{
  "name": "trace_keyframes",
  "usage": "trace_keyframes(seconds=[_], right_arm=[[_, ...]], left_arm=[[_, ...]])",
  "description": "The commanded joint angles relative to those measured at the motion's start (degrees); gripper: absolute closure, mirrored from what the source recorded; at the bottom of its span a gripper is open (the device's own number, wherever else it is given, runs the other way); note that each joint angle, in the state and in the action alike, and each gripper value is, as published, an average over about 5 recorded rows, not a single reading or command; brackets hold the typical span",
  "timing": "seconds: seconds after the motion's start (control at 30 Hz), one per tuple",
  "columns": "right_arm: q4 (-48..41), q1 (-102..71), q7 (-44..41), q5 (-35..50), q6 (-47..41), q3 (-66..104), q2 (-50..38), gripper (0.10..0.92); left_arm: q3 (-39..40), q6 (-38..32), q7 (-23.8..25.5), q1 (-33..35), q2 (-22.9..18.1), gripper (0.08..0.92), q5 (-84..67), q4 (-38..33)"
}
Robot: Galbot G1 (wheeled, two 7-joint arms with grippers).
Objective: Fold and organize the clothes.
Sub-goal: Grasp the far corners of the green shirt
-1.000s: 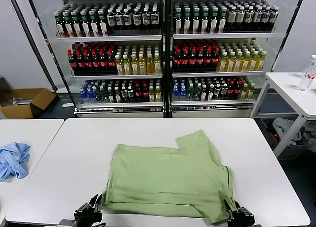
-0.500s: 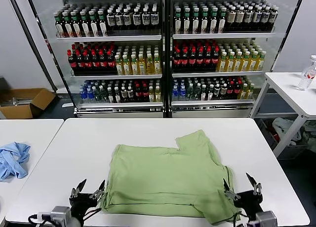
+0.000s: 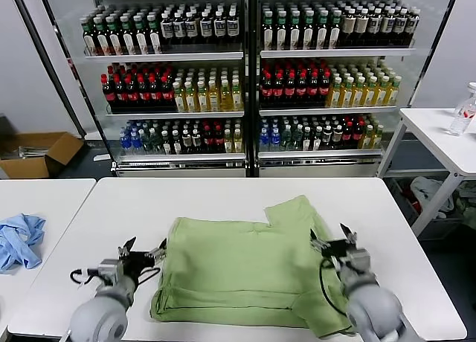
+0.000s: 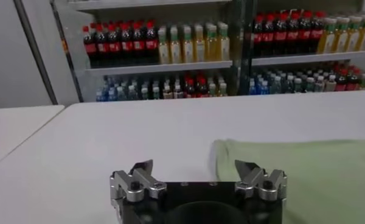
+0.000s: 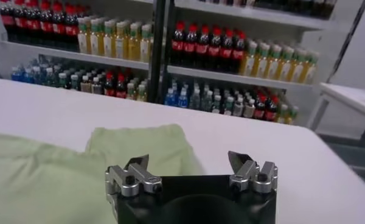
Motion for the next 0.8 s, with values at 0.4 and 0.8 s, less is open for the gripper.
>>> trace_keyframes(seconds=[0.4,0.8], right_arm=[[-29.40,23.24,1.62,3.00,-2.33,-10.69,8.87,0.202],[-31.01,21.87,1.42,4.38,-2.31,-10.12,8.72,0.253]], left_arm=[[15.24,1.61,1.24,-24.60,-3.93,0.177,-1.01,21.70],[16.17,4.15,2.00,-22.17,-4.31,0.198,0.25,21.83]])
